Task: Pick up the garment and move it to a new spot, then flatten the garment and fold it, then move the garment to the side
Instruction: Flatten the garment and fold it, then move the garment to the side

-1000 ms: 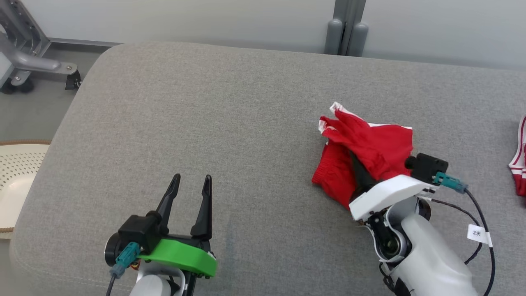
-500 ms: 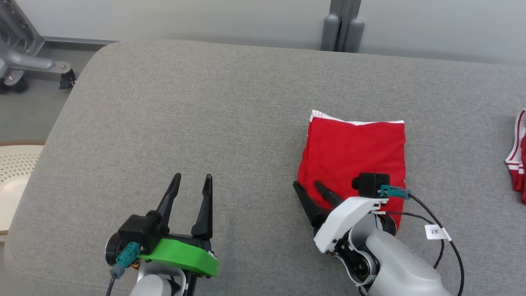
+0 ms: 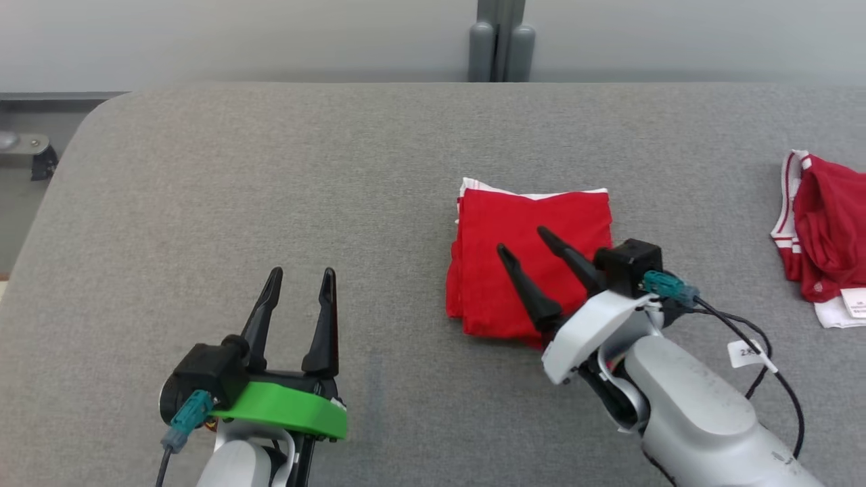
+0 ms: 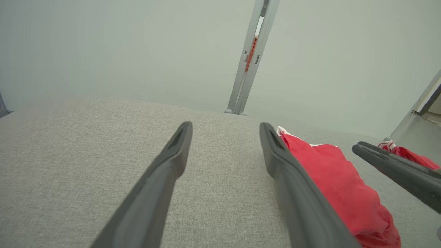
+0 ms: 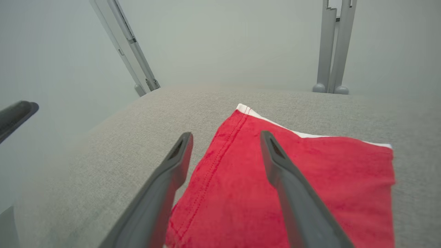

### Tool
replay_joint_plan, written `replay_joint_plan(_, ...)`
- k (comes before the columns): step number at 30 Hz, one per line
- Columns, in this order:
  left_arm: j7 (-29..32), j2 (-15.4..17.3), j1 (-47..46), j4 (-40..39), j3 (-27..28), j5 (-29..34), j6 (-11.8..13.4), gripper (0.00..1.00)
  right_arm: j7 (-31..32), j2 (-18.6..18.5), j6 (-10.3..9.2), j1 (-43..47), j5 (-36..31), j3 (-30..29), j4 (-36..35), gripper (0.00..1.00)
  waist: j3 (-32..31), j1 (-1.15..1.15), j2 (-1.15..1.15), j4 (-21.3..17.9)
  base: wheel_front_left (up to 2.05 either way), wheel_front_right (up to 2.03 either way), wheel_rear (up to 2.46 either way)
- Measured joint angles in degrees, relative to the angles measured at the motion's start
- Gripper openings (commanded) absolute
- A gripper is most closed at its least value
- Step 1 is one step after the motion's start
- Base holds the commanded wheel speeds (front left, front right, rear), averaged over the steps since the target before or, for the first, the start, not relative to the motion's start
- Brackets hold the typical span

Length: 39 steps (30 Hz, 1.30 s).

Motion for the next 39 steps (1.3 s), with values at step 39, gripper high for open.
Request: replay_joint_plan(39,0.00,-0.03,2.29,-2.46,0.07,4.74,0.49,1.00,-0.31,6.37,-0.01,20.62,-34.01,-28.33,-20.63,1.00,-0.25,0.00,0.00,-8.56,0.00,0.00,0.00)
